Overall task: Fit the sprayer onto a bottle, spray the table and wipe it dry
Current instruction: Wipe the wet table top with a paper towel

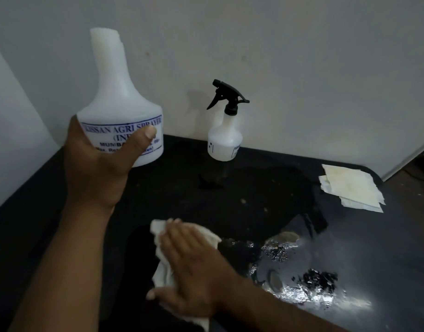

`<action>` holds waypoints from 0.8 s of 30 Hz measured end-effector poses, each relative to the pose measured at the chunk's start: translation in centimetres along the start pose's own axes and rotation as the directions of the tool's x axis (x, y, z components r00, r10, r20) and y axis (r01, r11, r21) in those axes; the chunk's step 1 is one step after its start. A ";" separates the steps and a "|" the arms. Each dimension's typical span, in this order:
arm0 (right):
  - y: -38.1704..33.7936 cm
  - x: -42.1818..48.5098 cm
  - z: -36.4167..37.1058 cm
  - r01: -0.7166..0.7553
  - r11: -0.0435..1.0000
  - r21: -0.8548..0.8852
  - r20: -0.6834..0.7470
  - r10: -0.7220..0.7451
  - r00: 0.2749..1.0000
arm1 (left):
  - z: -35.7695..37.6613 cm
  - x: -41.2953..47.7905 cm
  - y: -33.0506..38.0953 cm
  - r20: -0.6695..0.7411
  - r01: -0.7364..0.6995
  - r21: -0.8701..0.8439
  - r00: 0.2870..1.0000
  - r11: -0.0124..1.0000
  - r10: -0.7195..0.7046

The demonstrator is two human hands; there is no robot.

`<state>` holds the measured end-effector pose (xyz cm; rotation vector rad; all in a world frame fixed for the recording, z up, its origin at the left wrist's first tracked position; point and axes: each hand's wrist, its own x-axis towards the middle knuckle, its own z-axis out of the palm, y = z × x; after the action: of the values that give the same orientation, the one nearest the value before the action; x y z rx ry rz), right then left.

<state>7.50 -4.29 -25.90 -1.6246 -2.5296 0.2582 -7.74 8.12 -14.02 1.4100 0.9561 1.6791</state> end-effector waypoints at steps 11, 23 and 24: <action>14.2 1.2 -3.4 -0.513 0.858 -0.007 -0.037 0.513 0.858 | -2.4 -0.1 0.6 -0.044 0.049 -0.026 0.998 0.998 -0.050; 4.8 2.0 -1.0 -0.398 0.917 -0.011 -0.054 0.397 0.916 | -1.7 0.5 1.7 -0.039 0.081 -0.137 0.995 0.987 -0.087; 1.6 1.4 -0.6 -0.265 0.964 -0.001 -0.043 0.265 0.963 | -1.8 0.3 1.8 -0.046 0.077 -0.128 0.995 0.989 -0.084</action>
<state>8.44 -2.27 -25.61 -1.9496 -2.2802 0.2371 -9.72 7.44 -12.49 1.2350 0.9066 1.6924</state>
